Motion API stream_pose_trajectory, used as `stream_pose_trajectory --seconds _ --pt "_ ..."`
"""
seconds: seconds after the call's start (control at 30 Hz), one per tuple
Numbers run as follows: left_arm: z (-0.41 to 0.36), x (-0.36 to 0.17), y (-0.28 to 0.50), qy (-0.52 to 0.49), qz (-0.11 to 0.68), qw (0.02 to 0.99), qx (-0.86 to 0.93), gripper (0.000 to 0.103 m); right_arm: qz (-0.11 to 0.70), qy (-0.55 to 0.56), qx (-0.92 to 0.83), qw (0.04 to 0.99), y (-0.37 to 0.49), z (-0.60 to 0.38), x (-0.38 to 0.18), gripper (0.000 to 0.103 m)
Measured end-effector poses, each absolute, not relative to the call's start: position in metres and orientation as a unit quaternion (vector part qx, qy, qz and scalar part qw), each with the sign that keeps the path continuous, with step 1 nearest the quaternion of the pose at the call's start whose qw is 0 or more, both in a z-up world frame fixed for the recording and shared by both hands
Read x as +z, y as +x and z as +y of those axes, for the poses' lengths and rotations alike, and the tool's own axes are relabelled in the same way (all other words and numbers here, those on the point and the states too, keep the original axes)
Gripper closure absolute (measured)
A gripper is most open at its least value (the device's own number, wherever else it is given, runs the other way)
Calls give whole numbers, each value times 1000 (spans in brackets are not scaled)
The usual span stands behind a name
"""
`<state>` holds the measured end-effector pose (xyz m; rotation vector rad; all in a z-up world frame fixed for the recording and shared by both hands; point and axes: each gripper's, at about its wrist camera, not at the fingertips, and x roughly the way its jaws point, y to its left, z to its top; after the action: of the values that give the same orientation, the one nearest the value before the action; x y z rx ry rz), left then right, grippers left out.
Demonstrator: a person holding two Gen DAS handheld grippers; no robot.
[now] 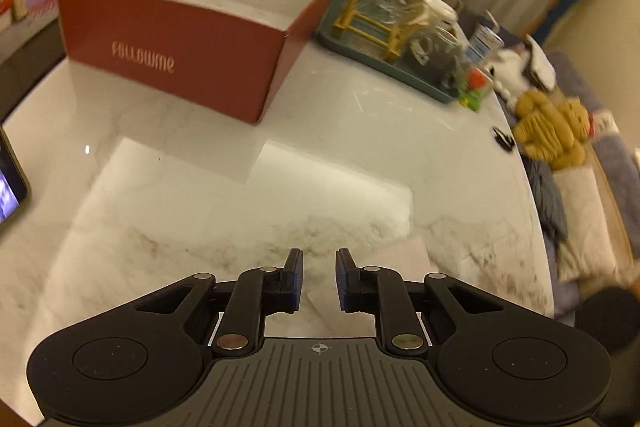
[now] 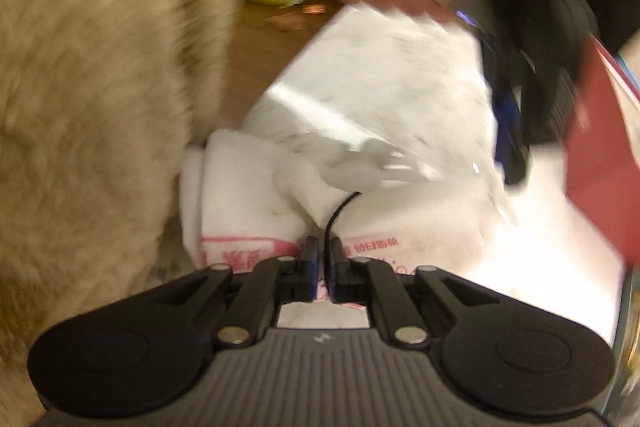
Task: Fold shopping bag
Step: 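Open both grippers and release the banded bag on the table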
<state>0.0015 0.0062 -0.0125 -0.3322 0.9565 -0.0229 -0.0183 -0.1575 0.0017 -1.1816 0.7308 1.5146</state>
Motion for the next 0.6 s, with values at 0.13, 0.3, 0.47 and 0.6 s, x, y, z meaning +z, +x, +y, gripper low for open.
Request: stream_pose_trajectory --seconds 0.13,0.3,0.47,0.6 --pt "1 -11 -13 -154 475 864 -62 86 337 -412 620 577 1 -173 14 36" --pt "-15 -27 -25 -100 533 835 -93 86 433 -296 543 655 11 -215 13 47" --pt "-17 -41 -42 -107 550 817 -131 72 526 -177 468 688 40 -244 -8 72" --pt "-20 -49 -53 -125 538 822 -137 40 535 -147 438 707 42 -257 -11 103"
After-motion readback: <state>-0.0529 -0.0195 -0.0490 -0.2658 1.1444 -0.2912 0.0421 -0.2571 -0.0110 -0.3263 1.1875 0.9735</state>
